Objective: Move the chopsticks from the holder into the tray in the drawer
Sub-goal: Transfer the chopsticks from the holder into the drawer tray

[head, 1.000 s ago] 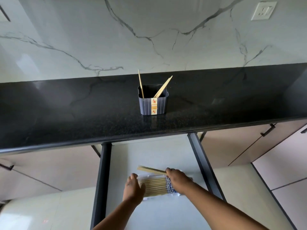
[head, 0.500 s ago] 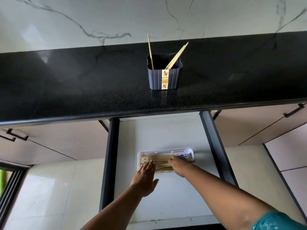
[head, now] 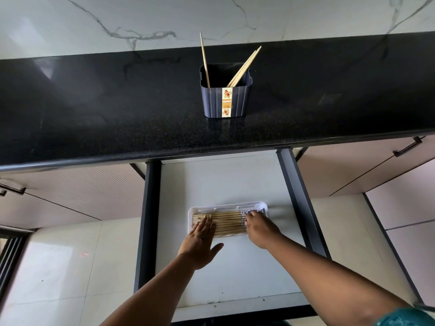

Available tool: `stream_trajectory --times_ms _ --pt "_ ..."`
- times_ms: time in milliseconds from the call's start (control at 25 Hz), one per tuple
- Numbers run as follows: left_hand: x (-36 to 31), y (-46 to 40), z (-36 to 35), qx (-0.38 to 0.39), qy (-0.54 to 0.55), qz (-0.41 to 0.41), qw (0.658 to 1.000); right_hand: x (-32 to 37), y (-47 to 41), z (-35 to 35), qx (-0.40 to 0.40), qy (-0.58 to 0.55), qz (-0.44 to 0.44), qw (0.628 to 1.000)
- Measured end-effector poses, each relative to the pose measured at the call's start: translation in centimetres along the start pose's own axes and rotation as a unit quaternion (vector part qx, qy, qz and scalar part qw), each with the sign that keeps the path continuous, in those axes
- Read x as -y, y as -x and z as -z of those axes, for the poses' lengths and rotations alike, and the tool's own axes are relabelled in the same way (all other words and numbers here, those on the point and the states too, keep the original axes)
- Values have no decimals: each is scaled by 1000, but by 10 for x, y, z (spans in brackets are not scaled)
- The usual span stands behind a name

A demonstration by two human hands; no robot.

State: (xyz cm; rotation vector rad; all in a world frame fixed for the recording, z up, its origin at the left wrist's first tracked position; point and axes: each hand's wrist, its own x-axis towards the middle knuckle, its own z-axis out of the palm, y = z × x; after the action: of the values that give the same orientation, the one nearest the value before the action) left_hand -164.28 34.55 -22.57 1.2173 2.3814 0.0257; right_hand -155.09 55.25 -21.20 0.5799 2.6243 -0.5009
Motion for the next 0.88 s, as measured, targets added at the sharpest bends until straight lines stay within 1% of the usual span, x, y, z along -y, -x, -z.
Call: stream_trajectory --times_ms 80,120,200,280,360,400,480,600,760,880 --pt "-4 -4 1 24 11 27 999 -4 8 -7 1 12 32 999" --pt "-5 -8 3 46 9 41 998 -4 11 -9 14 20 47 999" --pt "-6 -15 7 77 -12 44 996 -5 13 -13 49 63 66 995" --pt "-7 -17 12 44 -33 35 998 -6 13 -14 64 98 53 992" --pt "-7 -16 13 -1 -46 29 999 -5 12 -13 60 99 30 993" --pt "-7 -14 11 -7 -45 26 999 -6 11 -12 51 93 27 994" --pt "-8 -8 6 5 -45 19 999 -7 12 -11 35 81 41 995" --pt "-9 -4 1 21 -62 30 997 -10 15 -13 33 81 66 994" --pt "-8 -5 5 28 -71 29 997 -12 16 -15 -9 66 54 996" --pt "-9 -5 10 47 -46 52 996 -12 14 -11 7 100 56 993"
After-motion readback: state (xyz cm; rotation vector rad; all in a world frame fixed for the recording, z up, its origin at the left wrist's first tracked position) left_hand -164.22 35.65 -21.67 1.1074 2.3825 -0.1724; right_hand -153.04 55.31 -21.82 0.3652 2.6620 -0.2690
